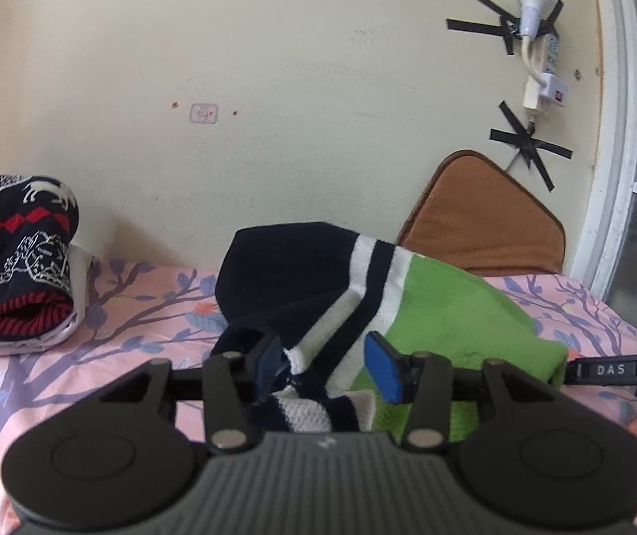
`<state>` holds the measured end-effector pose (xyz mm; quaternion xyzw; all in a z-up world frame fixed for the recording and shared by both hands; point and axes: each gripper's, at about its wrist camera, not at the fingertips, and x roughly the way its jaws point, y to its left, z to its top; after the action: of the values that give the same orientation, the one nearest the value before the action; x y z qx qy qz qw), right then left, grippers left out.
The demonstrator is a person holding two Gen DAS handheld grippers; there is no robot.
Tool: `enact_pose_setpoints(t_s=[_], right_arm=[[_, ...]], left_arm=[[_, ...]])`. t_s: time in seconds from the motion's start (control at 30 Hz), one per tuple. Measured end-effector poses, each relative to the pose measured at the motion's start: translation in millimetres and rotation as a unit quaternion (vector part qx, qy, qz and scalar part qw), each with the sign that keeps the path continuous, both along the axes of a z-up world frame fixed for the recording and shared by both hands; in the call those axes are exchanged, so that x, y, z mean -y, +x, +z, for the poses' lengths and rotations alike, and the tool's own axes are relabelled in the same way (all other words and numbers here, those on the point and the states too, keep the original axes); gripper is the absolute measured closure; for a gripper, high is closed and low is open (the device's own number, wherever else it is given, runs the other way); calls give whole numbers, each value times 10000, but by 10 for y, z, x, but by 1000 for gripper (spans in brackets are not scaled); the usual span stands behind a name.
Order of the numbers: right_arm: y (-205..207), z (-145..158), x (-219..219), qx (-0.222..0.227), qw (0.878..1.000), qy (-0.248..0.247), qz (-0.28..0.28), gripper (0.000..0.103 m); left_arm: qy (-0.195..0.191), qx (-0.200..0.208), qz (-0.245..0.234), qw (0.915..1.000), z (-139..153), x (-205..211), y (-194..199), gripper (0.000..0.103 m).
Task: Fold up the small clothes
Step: 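Close the left gripper on the green sweater edge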
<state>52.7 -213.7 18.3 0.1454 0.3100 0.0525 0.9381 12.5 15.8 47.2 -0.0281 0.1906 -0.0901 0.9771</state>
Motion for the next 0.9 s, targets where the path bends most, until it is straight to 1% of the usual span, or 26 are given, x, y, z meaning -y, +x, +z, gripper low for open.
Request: enact_pose_setpoints(t_s=[0.03, 0.07, 0.1, 0.13, 0.2, 0.3, 0.37, 0.43, 0.5, 0.53, 0.57, 0.63, 0.67, 0.7, 0.73, 0.8, 0.87, 0.9], right_arm=[[-9, -11, -15, 54, 10000, -25, -5, 34], [-14, -21, -29, 100, 9999, -67, 13, 33], [-21, -26, -44, 140, 9998, -137, 50, 31], [-24, -28, -53, 158, 9997, -187, 87, 31], [-21, -26, -51, 165, 9996, -182, 104, 30], [-28, -27, -23, 189, 9998, -60, 90, 30], [-35, -33, -7, 204, 9998, 16, 59, 30], [-37, -37, -6, 212, 9997, 68, 40, 30], [-39, -38, -11, 218, 9997, 80, 32, 30], [-38, -39, -13, 219, 9997, 84, 29, 30], [-37, -40, -14, 221, 9997, 87, 27, 30], [-34, -41, -7, 225, 9997, 105, 29, 30], [-33, -43, -2, 227, 9997, 119, 29, 30], [-34, -44, -1, 230, 9996, 132, 23, 30], [-34, -46, 2, 232, 9996, 144, 20, 30], [-33, -48, 5, 236, 9996, 159, 10, 30], [-36, -50, 3, 240, 9996, 180, -6, 30], [-35, -51, 3, 240, 9995, 185, -8, 30]], left_arm=[[63, 116, -86, 9999, 12, 41, -48, 43], [134, 236, -226, 9994, 27, 100, -105, 40], [179, 310, -375, 9987, 35, 151, -155, 33], [215, 362, -526, 9977, 38, 194, -194, 21], [374, 474, -922, 9939, 44, 322, -284, 9], [813, 626, -1255, 9868, 7, 516, -399, 3], [1031, 612, -1423, 9825, -33, 607, -431, 3], [1162, 523, -1524, 9801, -69, 661, -424, 3], [1290, 405, -1473, 9798, -110, 693, -387, 4], [1364, 360, -1368, 9805, -130, 699, -361, 8], [1437, 293, -1227, 9816, -153, 692, -325, 13], [1497, 98, -950, 9841, -184, 647, -225, 38], [1454, -43, -832, 9859, -198, 598, -159, 43], [1373, -138, -744, 9876, -198, 550, -112, 55], [1275, -194, -675, 9893, -190, 502, -80, 59], [1082, -202, -583, 9922, -161, 413, -54, 59], [1043, -187, -574, 9927, -154, 387, -56, 53], [1087, -200, -555, 9923, -162, 403, -50, 44]])
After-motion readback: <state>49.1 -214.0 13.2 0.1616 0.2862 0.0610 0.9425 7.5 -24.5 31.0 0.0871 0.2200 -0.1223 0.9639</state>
